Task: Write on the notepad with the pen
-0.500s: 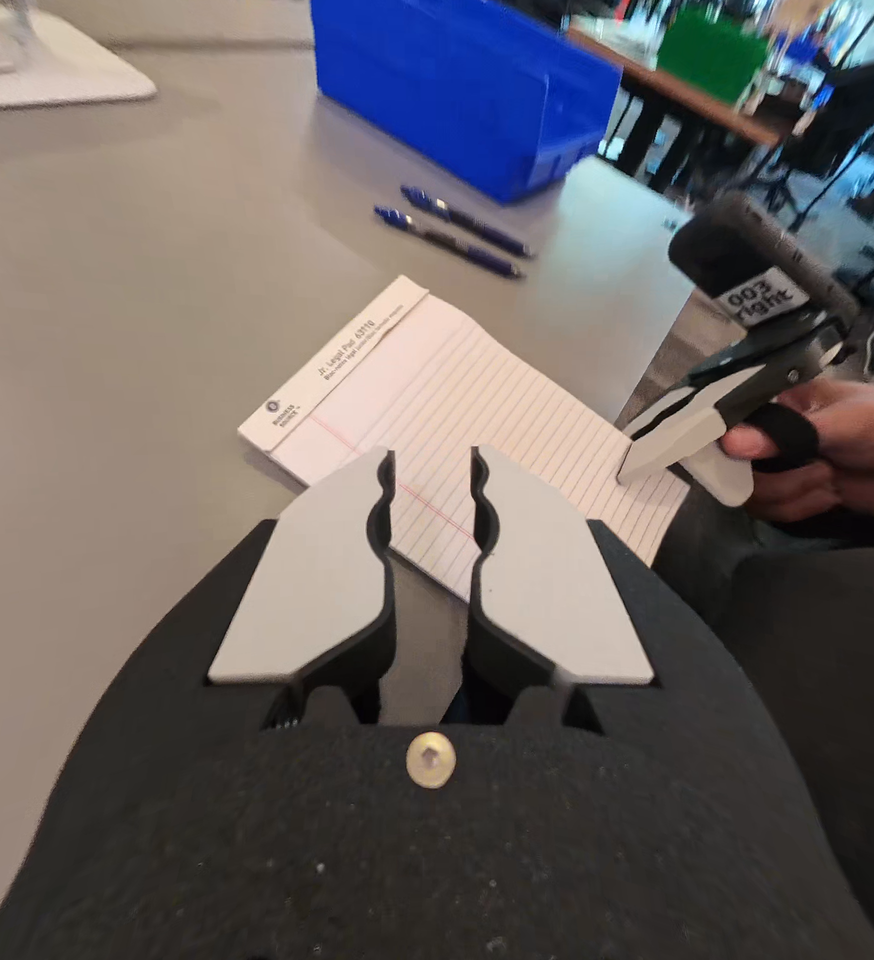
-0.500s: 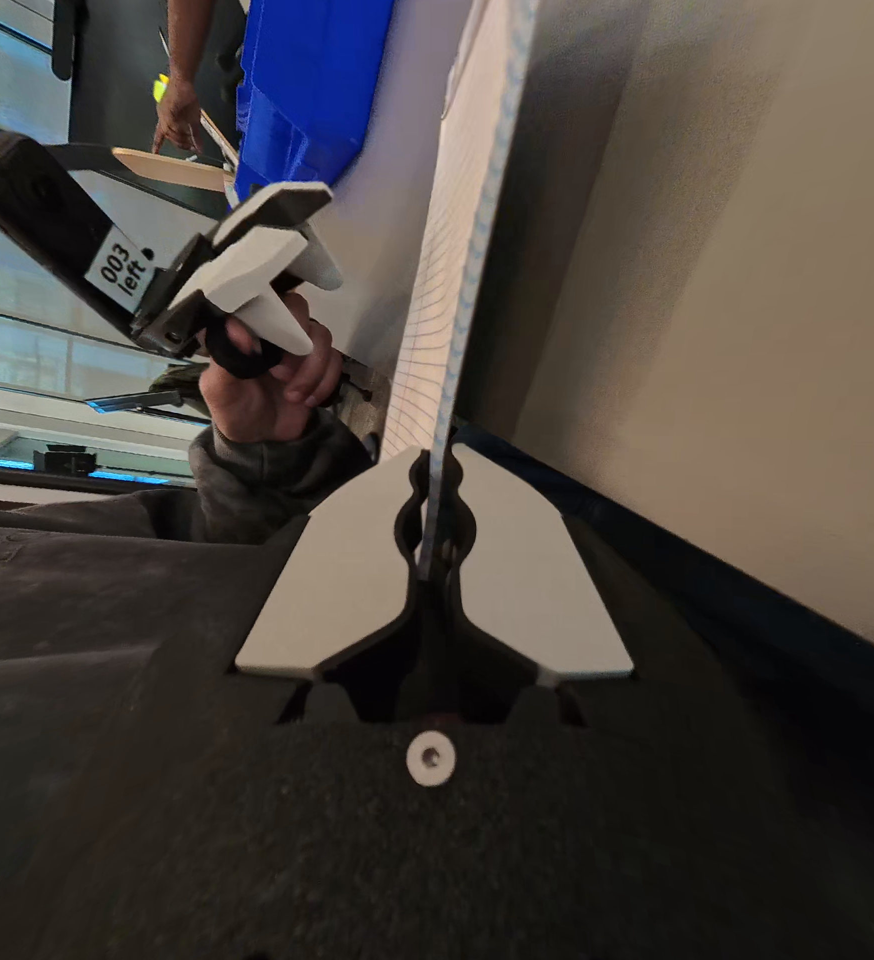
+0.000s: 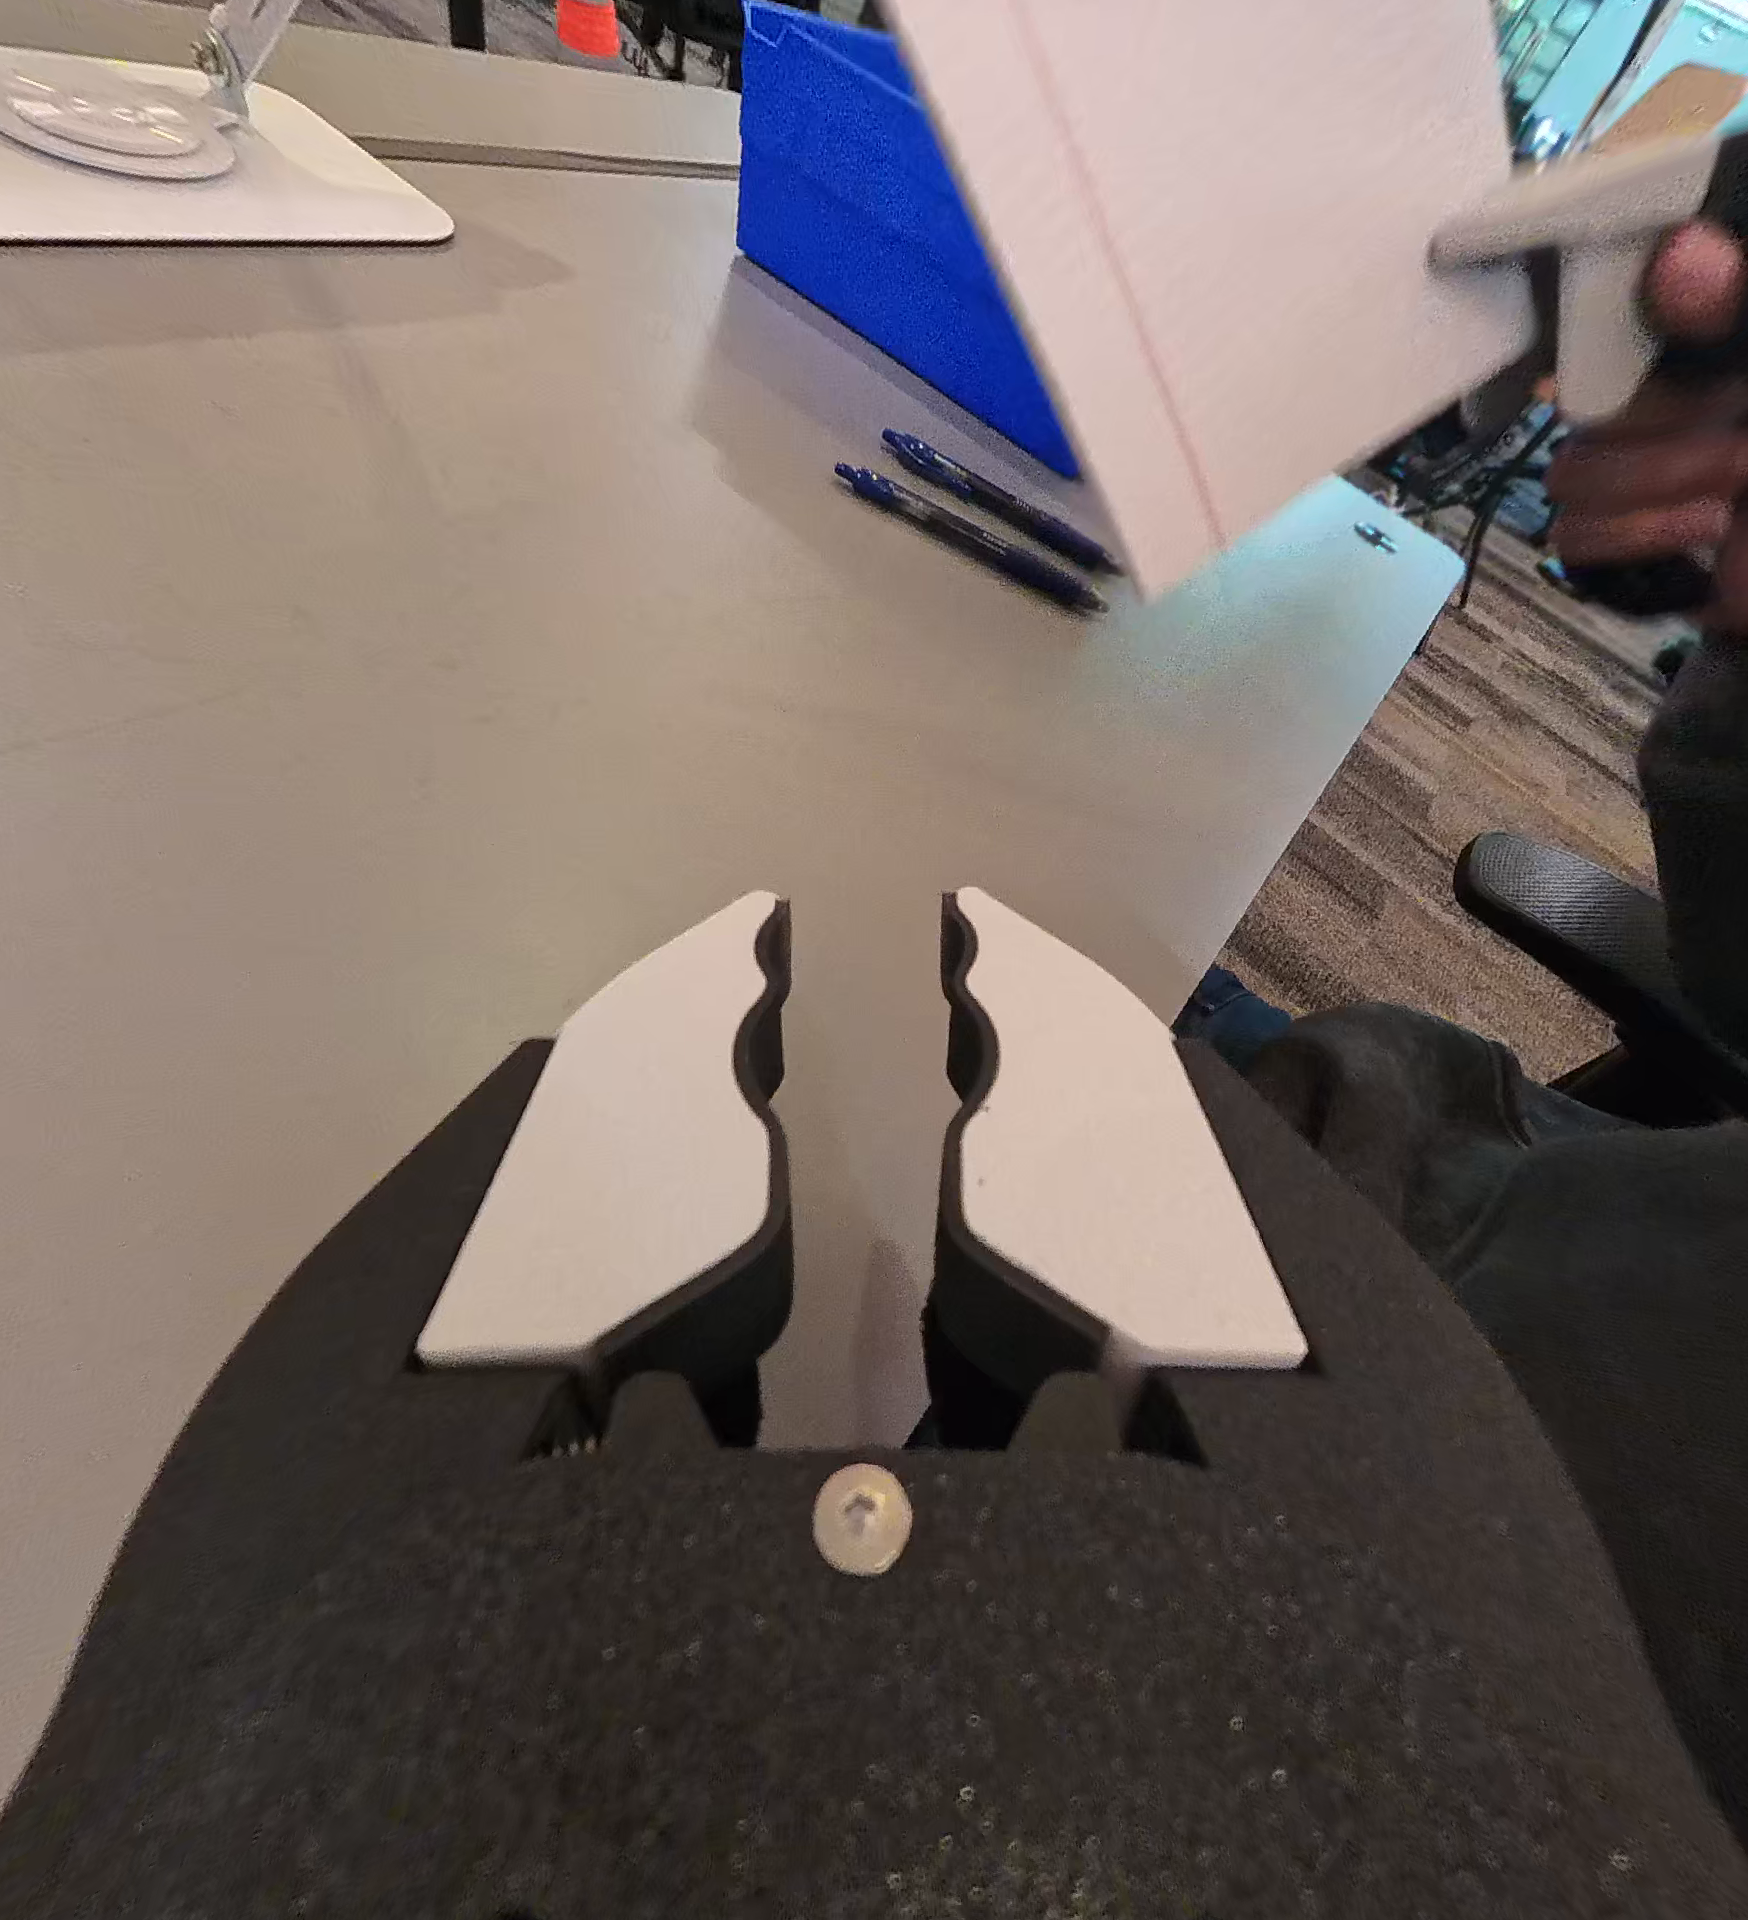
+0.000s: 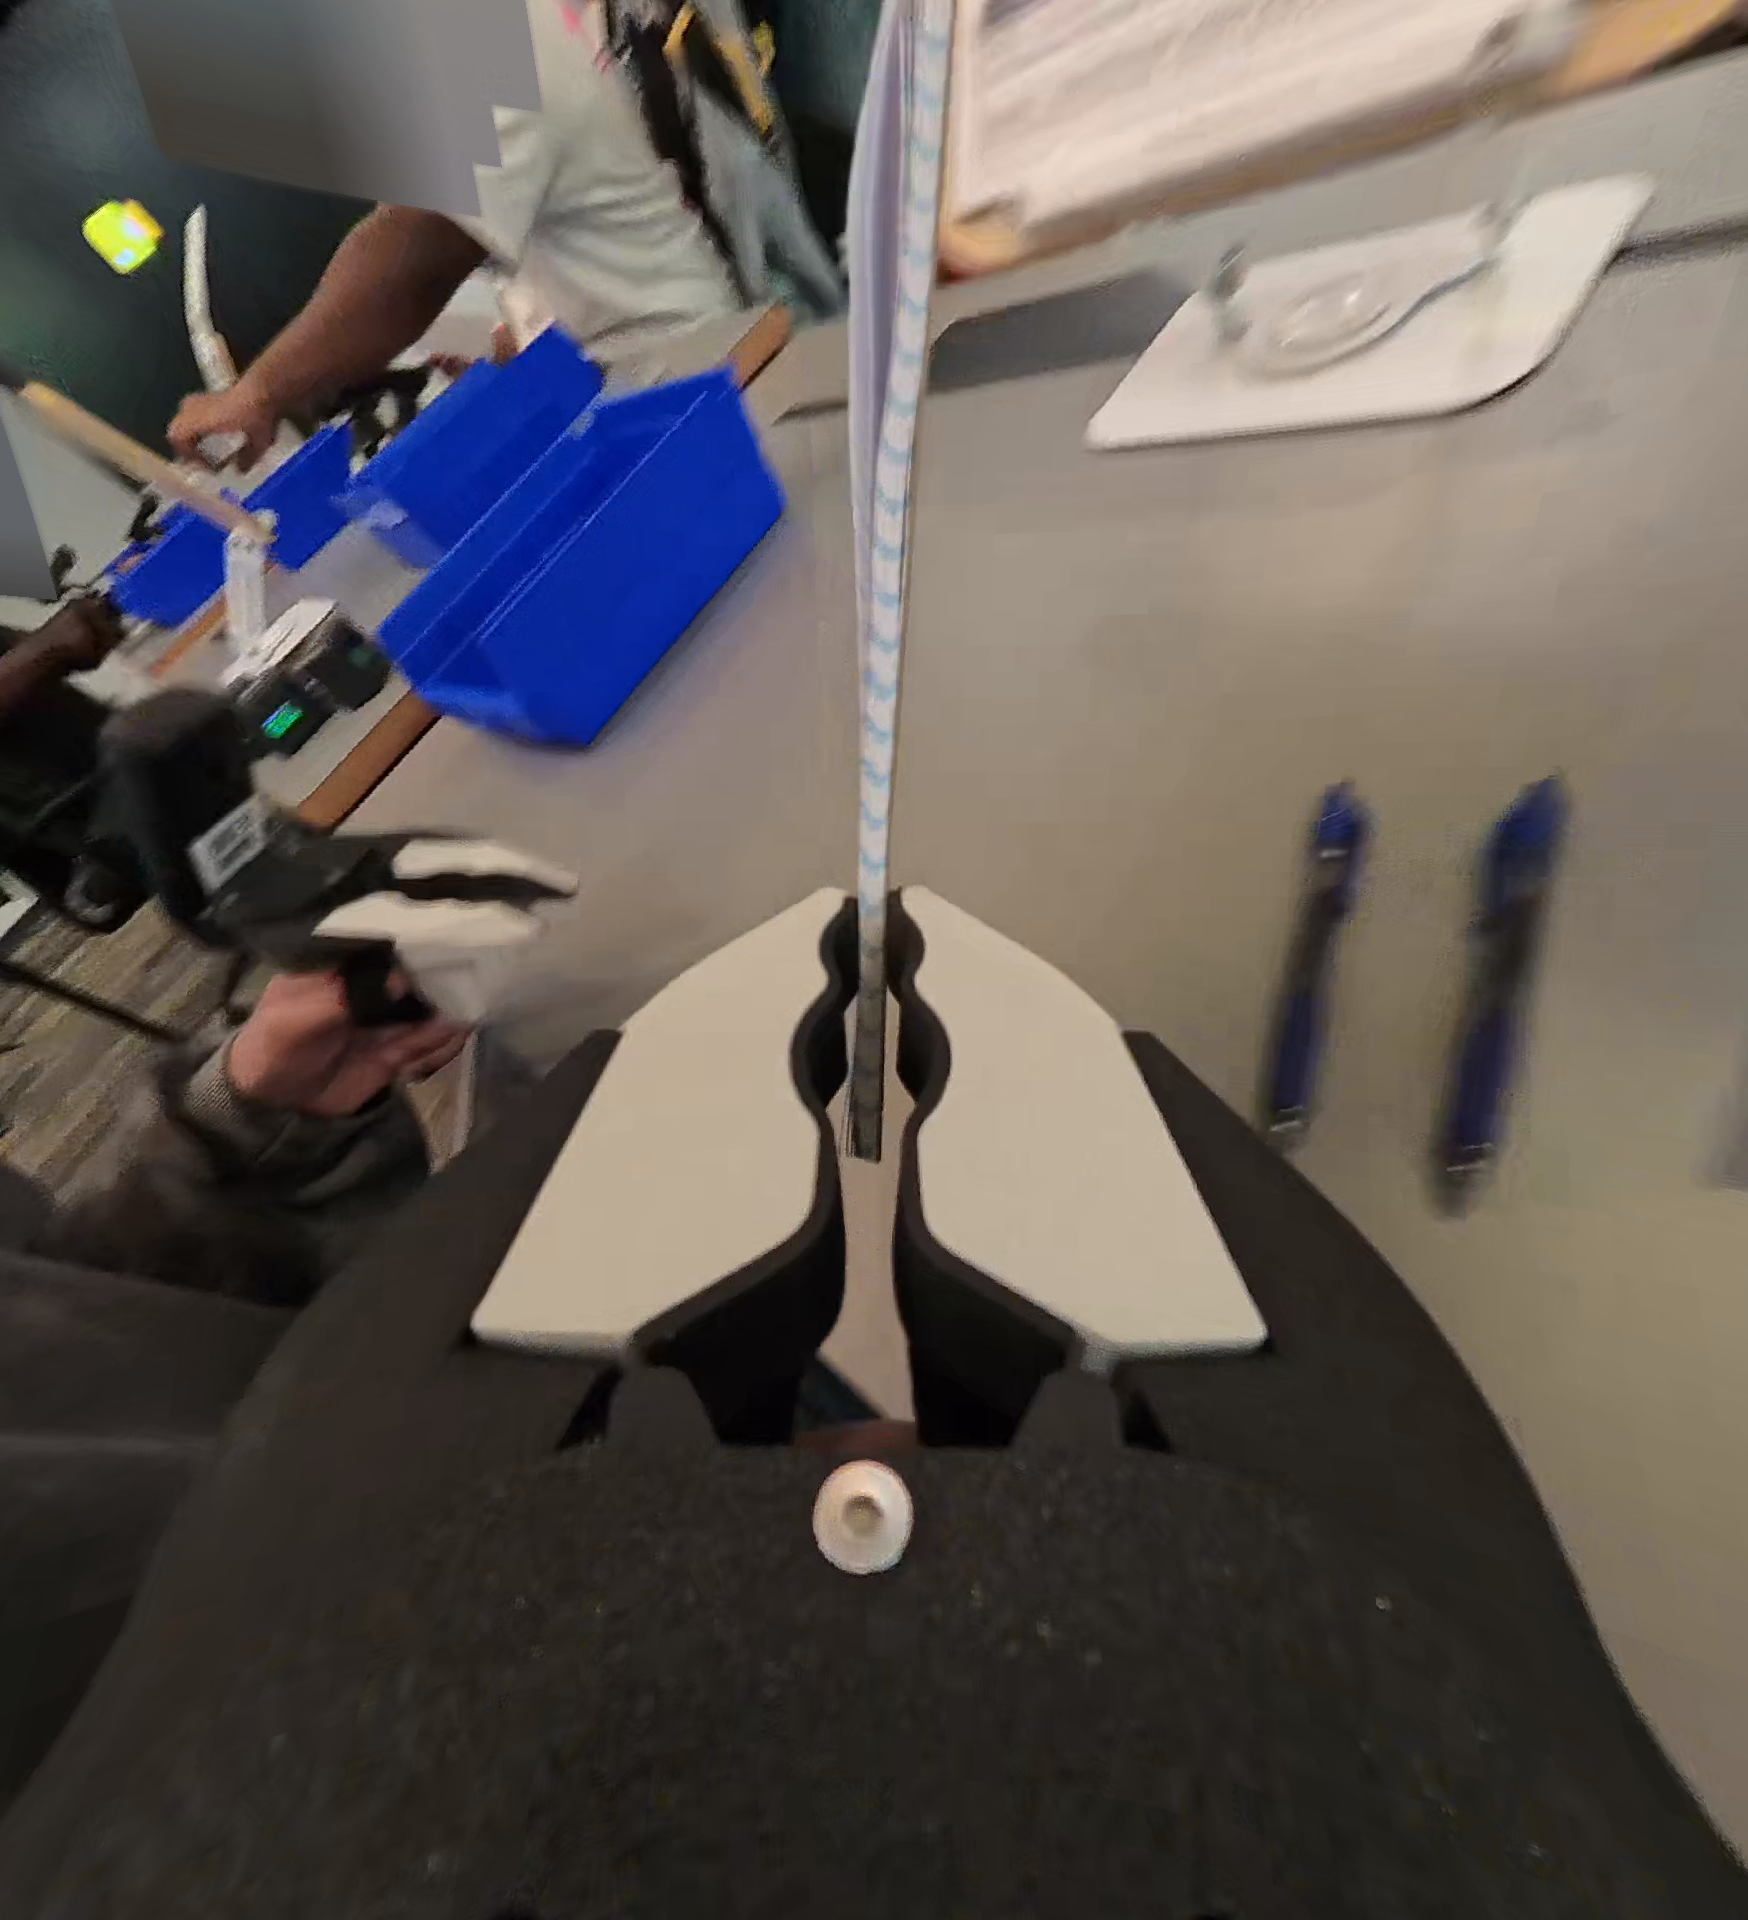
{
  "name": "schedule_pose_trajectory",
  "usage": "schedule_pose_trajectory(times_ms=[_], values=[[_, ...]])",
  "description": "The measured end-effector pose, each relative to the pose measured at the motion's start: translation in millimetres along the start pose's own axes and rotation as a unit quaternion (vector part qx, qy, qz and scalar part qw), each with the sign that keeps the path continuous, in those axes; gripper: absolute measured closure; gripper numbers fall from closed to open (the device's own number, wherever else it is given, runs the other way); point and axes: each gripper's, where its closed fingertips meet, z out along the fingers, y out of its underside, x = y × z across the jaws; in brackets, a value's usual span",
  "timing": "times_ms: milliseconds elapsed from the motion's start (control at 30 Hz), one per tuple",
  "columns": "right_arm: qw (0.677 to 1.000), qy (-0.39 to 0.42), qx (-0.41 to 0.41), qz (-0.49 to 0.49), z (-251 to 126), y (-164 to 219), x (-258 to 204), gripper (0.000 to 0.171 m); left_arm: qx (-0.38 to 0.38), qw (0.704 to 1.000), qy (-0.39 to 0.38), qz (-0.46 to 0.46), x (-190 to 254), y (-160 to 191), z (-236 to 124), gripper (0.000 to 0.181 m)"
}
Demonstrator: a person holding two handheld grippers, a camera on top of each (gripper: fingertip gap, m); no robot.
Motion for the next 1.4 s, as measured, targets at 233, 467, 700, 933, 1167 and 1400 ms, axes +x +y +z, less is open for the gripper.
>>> schedule_pose_trajectory(times_ms=[233,467,700,933,1167,1400], values=[[0.993,0.11,0.016,0.038,-63,-111,146,0.167,-0.031,0.999,0.009,0.012,8,9,7,0.154],[0.971,0.122,-0.115,0.169,-60,-107,273,0.167,-0.055,0.998,0.008,0.037,15,17,13,0.154],[0.951,0.118,-0.142,0.249,-33,-77,315,0.167,-0.066,0.997,0.012,0.045,19,21,15,0.154],[0.937,0.198,-0.182,0.222,-37,-62,346,0.161,-0.069,0.996,0.031,0.035,24,24,18,0.153],[0.929,0.299,-0.203,0.077,-57,-92,345,0.135,-0.074,0.996,0.03,0.041,23,26,19,0.153],[0.971,0.217,-0.035,-0.09,-57,-144,184,0.119,-0.043,0.998,-0.017,0.05,6,13,13,0.147]])
